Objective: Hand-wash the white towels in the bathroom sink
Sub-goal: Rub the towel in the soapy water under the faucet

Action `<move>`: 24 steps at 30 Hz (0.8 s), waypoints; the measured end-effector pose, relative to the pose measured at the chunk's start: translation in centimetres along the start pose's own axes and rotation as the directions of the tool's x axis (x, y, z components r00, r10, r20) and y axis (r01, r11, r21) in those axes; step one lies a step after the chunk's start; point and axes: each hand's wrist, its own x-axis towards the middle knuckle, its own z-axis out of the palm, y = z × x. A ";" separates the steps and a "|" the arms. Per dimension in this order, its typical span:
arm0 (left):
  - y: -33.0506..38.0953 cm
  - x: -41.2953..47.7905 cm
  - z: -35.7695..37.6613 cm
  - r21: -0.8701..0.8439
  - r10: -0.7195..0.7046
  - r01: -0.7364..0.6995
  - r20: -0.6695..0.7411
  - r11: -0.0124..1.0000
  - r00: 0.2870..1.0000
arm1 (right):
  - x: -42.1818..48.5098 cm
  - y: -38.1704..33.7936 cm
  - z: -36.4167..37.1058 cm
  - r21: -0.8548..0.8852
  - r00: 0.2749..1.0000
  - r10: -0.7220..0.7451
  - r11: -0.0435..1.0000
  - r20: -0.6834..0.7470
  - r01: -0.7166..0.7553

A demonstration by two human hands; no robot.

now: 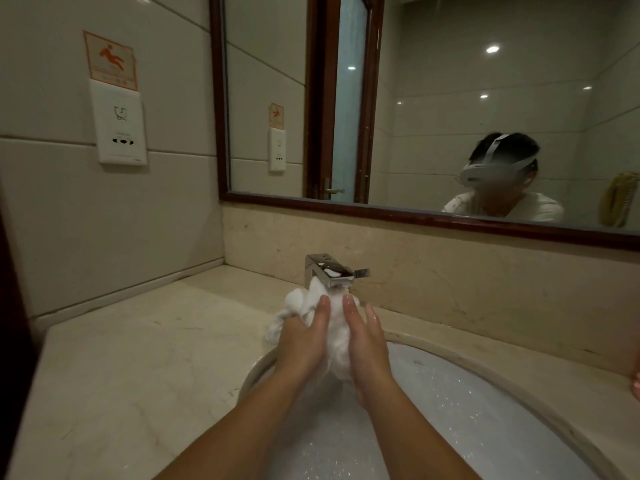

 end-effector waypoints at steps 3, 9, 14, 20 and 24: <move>0.3 -0.3 -0.4 0.117 0.165 -0.172 0.063 0.978 0.984 | -0.1 0.0 -0.3 -0.029 0.999 -0.025 0.999 0.021 0.025; 1.1 0.0 -0.7 0.165 0.177 -0.163 -0.074 0.973 0.981 | 0.5 0.1 -0.6 0.056 0.982 0.167 0.985 -0.090 -0.162; 1.6 -0.4 -0.9 0.117 0.040 -0.032 -0.069 0.993 0.997 | -0.1 -0.4 -0.3 -0.042 0.995 0.080 0.996 -0.056 -0.082; 1.6 -0.8 -0.6 -0.012 0.026 -0.025 0.082 1.000 0.996 | -0.8 0.0 1.2 -0.262 0.995 -0.067 0.964 -0.072 0.046; 0.9 -0.1 -0.5 -0.052 0.043 -0.042 0.027 0.998 0.999 | -0.7 0.5 1.0 -0.294 0.999 -0.025 0.956 -0.027 0.016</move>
